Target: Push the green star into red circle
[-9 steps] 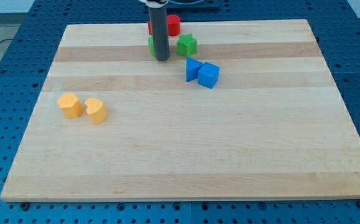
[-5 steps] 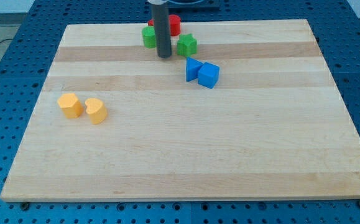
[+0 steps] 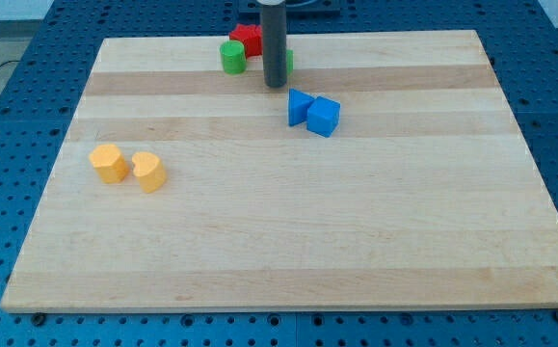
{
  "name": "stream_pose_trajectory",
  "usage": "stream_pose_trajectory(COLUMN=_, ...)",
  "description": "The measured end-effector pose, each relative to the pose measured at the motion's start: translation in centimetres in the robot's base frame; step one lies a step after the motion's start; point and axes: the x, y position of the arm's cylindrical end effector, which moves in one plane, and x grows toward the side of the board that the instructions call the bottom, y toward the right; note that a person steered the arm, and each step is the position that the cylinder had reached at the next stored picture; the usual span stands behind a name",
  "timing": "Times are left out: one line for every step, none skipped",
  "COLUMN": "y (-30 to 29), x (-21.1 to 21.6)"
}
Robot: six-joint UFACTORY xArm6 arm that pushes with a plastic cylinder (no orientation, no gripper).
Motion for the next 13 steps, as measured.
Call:
stream_pose_trajectory(y=0.0, x=0.0)
stream_pose_trajectory(y=0.0, x=-0.7)
stream_pose_trajectory(y=0.0, x=-1.4)
stream_pose_trajectory(y=0.0, x=-1.6)
stream_pose_trajectory(y=0.0, x=-1.8)
stream_pose_trajectory(y=0.2, x=-1.8)
stream_pose_trajectory(y=3.0, x=-1.8)
stream_pose_trajectory(y=7.0, x=-1.8)
stream_pose_trajectory(y=8.6, x=-2.1)
stream_pose_trajectory(y=8.4, x=-2.8)
stream_pose_trajectory(y=7.4, x=-2.9)
stream_pose_trajectory(y=5.9, x=-2.9)
stream_pose_trajectory(y=4.4, x=-2.9)
